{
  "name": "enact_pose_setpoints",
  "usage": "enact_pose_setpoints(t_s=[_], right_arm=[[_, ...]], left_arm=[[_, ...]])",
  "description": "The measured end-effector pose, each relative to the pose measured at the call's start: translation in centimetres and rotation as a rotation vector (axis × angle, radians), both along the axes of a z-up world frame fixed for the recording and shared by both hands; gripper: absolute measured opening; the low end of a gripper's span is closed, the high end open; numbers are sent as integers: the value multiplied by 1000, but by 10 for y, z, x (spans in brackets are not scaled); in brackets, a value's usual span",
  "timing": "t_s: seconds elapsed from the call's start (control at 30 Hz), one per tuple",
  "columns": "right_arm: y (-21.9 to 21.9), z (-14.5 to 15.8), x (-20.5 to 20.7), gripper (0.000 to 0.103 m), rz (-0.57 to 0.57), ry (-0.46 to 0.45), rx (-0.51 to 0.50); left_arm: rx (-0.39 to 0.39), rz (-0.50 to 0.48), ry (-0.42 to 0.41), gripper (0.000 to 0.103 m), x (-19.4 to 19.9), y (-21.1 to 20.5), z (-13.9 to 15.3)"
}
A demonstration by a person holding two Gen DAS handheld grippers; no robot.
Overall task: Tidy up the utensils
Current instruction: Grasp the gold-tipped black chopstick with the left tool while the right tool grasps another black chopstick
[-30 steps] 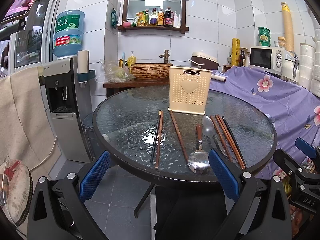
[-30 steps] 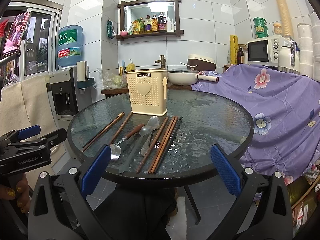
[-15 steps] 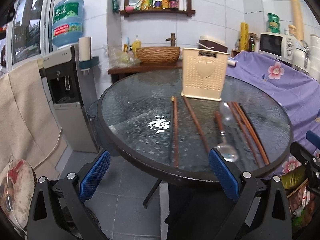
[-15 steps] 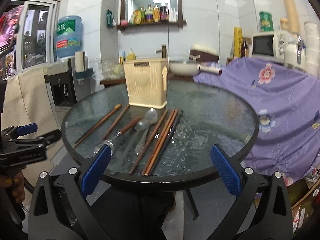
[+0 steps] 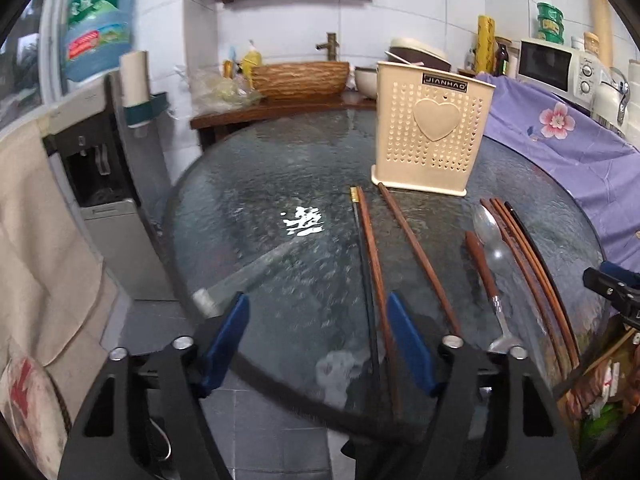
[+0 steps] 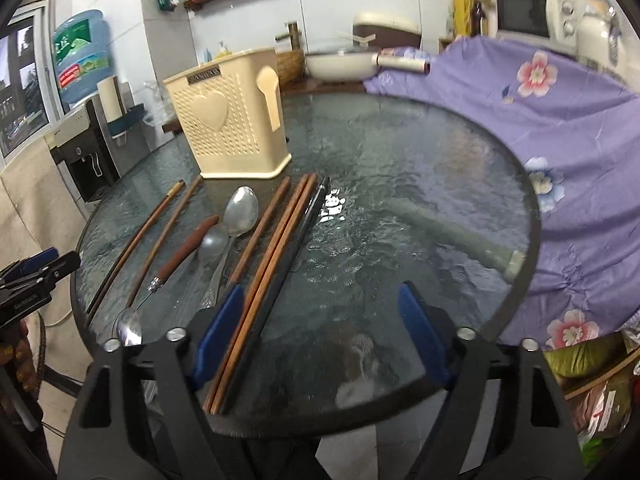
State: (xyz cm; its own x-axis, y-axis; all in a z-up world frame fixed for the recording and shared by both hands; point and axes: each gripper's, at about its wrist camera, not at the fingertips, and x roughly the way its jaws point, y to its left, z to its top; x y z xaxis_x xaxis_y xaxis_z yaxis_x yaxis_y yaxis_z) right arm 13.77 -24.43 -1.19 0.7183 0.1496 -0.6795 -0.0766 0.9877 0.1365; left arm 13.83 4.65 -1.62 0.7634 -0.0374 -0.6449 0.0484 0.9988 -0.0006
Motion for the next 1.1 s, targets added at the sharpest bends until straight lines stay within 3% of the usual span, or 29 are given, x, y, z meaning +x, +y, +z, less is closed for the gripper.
enact_pose_setpoints(t_s=[0.13, 0.33, 0.73, 0.87, 1.1], right_arm=[[3, -2, 23, 69, 14, 45, 6], [3, -4, 58, 59, 3, 101, -5], [9, -14, 104, 38, -20, 175, -15], [12, -14, 111, 38, -19, 181, -31], [26, -15, 118, 37, -11, 177, -153]], left_arm=[[-38, -57, 61, 55, 27, 0, -3], [-13, -114, 86, 54, 50, -8, -6], [-15, -123, 126, 53, 79, -5, -13], [-15, -128, 132, 53, 85, -5, -13], [0, -141, 144, 53, 92, -9, -18]])
